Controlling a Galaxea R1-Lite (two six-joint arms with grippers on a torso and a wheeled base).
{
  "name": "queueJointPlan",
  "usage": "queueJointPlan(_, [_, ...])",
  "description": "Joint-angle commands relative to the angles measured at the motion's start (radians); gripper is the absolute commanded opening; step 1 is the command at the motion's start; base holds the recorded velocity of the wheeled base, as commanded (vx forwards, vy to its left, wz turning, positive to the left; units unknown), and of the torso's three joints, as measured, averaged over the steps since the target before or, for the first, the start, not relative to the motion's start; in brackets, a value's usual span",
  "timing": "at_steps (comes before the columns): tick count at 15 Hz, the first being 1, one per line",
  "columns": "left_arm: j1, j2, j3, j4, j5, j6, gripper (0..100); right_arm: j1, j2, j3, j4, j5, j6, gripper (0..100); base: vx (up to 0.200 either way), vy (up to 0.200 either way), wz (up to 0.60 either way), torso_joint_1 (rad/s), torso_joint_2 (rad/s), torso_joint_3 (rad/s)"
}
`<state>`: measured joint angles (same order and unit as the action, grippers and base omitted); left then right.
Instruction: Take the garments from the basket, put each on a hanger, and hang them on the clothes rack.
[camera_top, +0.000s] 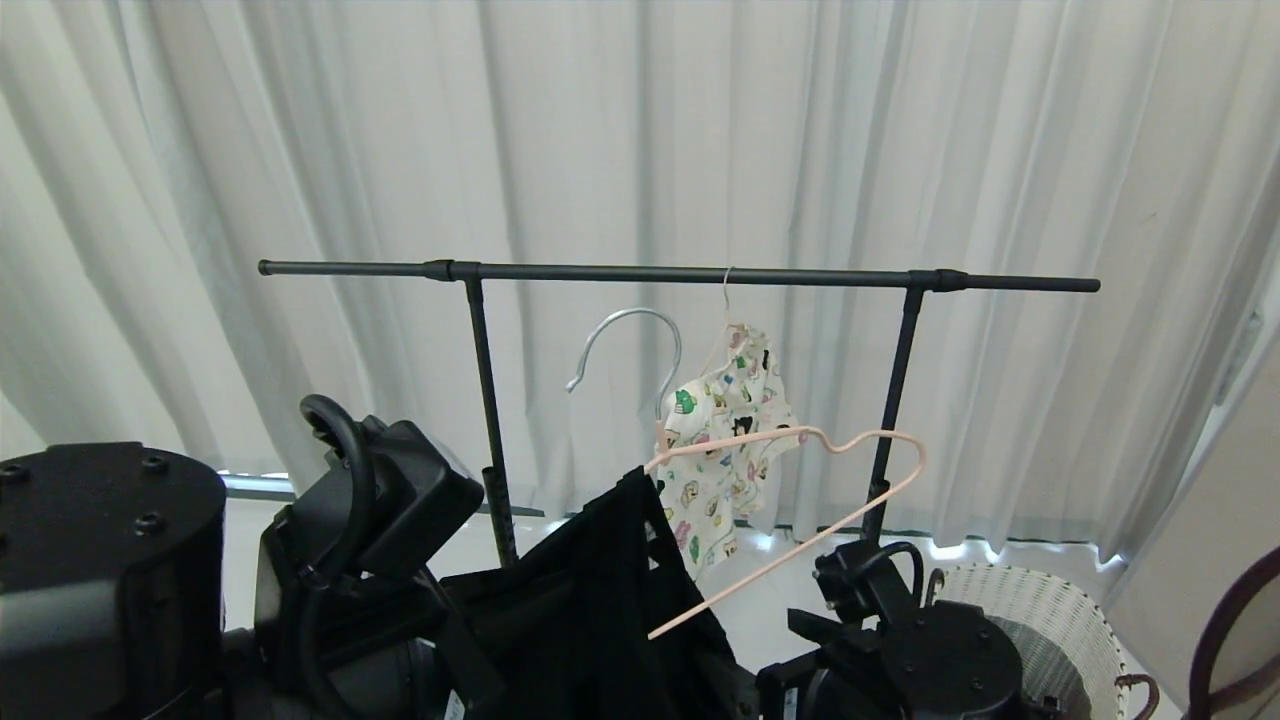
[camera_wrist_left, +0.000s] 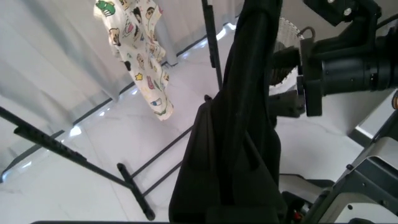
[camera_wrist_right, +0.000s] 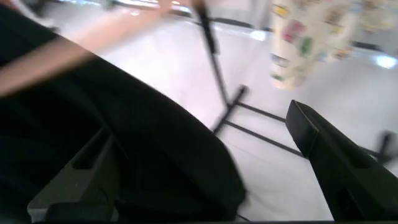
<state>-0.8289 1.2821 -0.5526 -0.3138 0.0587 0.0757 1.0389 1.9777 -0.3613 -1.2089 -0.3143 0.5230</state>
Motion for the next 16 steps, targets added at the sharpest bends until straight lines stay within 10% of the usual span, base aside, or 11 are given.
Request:
queueJointPlan(1, [0.001, -0.001, 0.006, -0.001, 0.018, -0.001, 0, -0.083, 0.004, 0.070, -0.001, -0.020, -0.035, 100, 0.000, 0.000, 0.00, 0.000, 0.00, 0.000])
queueJointPlan(9, [0.014, -0.109, 0.168, -0.002, 0.072, 0.024, 0, -0.373, -0.054, 0.107, -0.008, -0.026, -0.175, 100, 0.000, 0.000, 0.00, 0.000, 0.00, 0.000])
queueJointPlan(16, [0.031, -0.018, 0.267, -0.002, 0.072, 0.044, 0, -0.407, -0.229, 0.113, 0.006, 0.124, -0.308, 100, 0.000, 0.000, 0.00, 0.000, 0.00, 0.000])
